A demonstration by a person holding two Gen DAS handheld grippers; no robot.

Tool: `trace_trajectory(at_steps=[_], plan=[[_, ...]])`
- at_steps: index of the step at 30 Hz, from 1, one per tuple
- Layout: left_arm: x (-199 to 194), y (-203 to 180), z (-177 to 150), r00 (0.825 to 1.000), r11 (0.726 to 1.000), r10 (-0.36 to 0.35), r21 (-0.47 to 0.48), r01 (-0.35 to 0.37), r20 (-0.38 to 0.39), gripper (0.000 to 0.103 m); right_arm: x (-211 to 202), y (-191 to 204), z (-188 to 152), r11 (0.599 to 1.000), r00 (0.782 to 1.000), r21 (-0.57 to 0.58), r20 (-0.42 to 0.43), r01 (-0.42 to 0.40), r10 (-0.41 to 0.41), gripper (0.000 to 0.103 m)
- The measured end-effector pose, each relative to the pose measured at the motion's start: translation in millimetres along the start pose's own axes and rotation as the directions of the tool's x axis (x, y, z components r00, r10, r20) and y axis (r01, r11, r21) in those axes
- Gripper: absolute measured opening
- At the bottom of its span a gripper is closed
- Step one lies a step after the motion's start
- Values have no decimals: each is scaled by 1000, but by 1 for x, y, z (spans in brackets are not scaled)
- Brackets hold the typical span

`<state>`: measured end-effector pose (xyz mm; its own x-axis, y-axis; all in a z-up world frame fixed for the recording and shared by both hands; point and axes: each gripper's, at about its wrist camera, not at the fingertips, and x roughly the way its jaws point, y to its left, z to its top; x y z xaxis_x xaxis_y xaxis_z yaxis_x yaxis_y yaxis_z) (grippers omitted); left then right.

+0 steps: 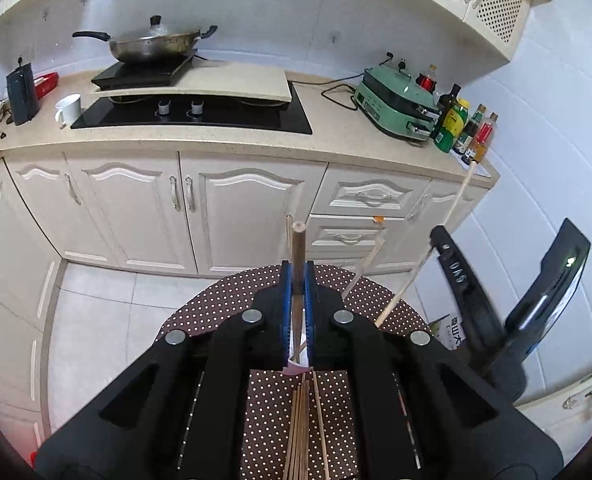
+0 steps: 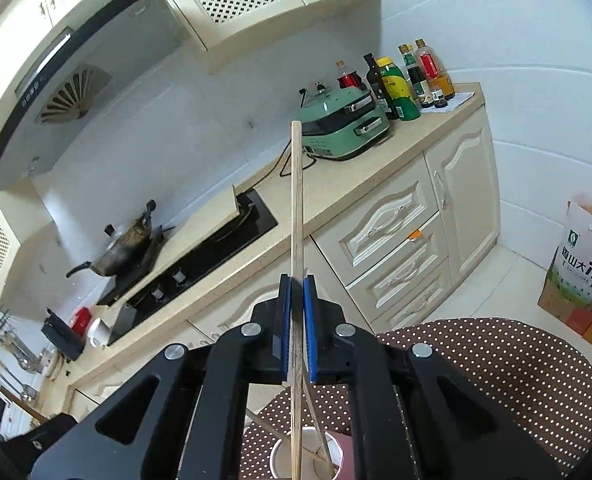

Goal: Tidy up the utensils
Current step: 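Lift the chopstick with the right tool and bring it above the pink cup, then open the right tool to drop the chopstick into the pink cup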

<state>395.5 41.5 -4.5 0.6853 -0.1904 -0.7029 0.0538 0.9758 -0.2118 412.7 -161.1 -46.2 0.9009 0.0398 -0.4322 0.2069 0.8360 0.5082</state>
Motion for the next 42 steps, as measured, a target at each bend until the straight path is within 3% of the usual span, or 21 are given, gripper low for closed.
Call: trace_trajectory(at_steps=[16, 21, 24, 29, 34, 38, 42], plan=[[96, 23, -18, 981, 999, -6, -40, -1, -193, 6, 42, -3, -58, 993, 996, -107, -76, 44, -52, 5], [106, 20, -17, 987, 1000, -5, -24, 1, -161, 6, 42, -3, -70, 991, 994, -129, -95, 35, -48, 5], [110, 19, -15, 986, 1000, -9, -26, 5, -166, 6, 41, -7, -64, 997, 994, -73, -100, 24, -32, 5], [111, 18, -17, 985, 999, -8, -41, 1, -170, 6, 33, -4, -39, 998, 999, -44, 16, 46, -45, 5], [110, 21, -20, 985, 998, -8, -55, -1, -170, 6, 39, -4, -42, 998, 996, -18, 68, 65, -63, 5], [113, 22, -22, 987, 999, 14, -47, -22, -161, 8, 46, -6, -62, 996, 998, -53, 20, 66, -65, 5], [122, 28, -29, 988, 996, 80, -37, -85, -132, 10, 45, -8, -80, 993, 997, -104, -40, 64, -69, 5]])
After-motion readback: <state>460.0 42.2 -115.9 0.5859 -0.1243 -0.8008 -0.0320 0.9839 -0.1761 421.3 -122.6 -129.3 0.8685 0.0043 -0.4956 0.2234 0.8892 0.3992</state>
